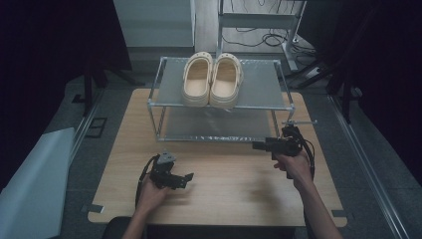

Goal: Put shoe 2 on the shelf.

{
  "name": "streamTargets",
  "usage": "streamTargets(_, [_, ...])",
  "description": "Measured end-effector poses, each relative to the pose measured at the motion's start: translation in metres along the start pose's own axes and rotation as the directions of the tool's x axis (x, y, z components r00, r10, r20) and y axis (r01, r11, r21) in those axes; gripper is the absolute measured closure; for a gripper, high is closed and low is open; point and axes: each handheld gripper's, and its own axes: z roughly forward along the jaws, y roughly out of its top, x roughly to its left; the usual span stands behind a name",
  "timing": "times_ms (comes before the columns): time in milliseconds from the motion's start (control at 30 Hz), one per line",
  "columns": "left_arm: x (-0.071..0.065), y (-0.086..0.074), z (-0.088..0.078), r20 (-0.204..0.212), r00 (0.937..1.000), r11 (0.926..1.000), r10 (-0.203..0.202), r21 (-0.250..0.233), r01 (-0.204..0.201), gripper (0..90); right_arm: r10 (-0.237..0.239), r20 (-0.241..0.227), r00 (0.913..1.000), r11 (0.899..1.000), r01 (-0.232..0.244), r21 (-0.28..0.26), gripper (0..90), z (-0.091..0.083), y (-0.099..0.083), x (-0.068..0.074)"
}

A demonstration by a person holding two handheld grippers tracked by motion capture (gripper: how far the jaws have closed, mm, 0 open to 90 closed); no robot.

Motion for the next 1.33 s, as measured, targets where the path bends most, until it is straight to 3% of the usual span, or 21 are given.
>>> streamTargets(333, [-0.002,-0.001,0.001,0.007,0.9999,0.9999,0.012,0.0,-0.012,0.0,-0.063,0.052,0.9966,0.997,0.061,0.042,7.4,0.001,-0.041,-0.017])
streamTargets(500, [-0.003,-0.001,0.001,0.011,0.9997,0.9997,0.023,0.003,-0.023,0.0,-0.128,0.108,0.9859,0.991,0.122,0.06,8.5,0.004,-0.059,-0.022])
streamTargets(667, [-0.005,-0.001,0.002,0.007,0.9993,0.9994,0.035,0.007,-0.035,0.0,-0.153,0.138,0.9786,0.988,0.146,0.055,9.1,0.003,-0.072,-0.023])
streamTargets(867, [-0.008,-0.002,0.002,-0.01,0.9981,0.9979,0.06,0.024,-0.06,0.0,-0.227,0.179,0.9574,0.973,0.216,0.081,9.6,0.007,-0.087,-0.021])
streamTargets(967, [-0.01,-0.002,0.002,-0.017,0.9971,0.9968,0.074,0.031,-0.073,0.0,-0.281,0.204,0.9378,0.958,0.261,0.117,8.3,0.012,-0.096,-0.02])
streamTargets(1067, [-0.011,-0.002,0.003,-0.019,0.9966,0.9961,0.081,0.037,-0.08,0.0,-0.307,0.206,0.9289,0.949,0.283,0.141,6.9,0.018,-0.1,-0.019])
streamTargets(1333, [-0.014,-0.001,0.007,-0.03,0.994,0.9929,0.105,0.059,-0.103,0.0,-0.413,0.224,0.8829,0.905,0.371,0.207,5.5,0.03,-0.105,-0.01])
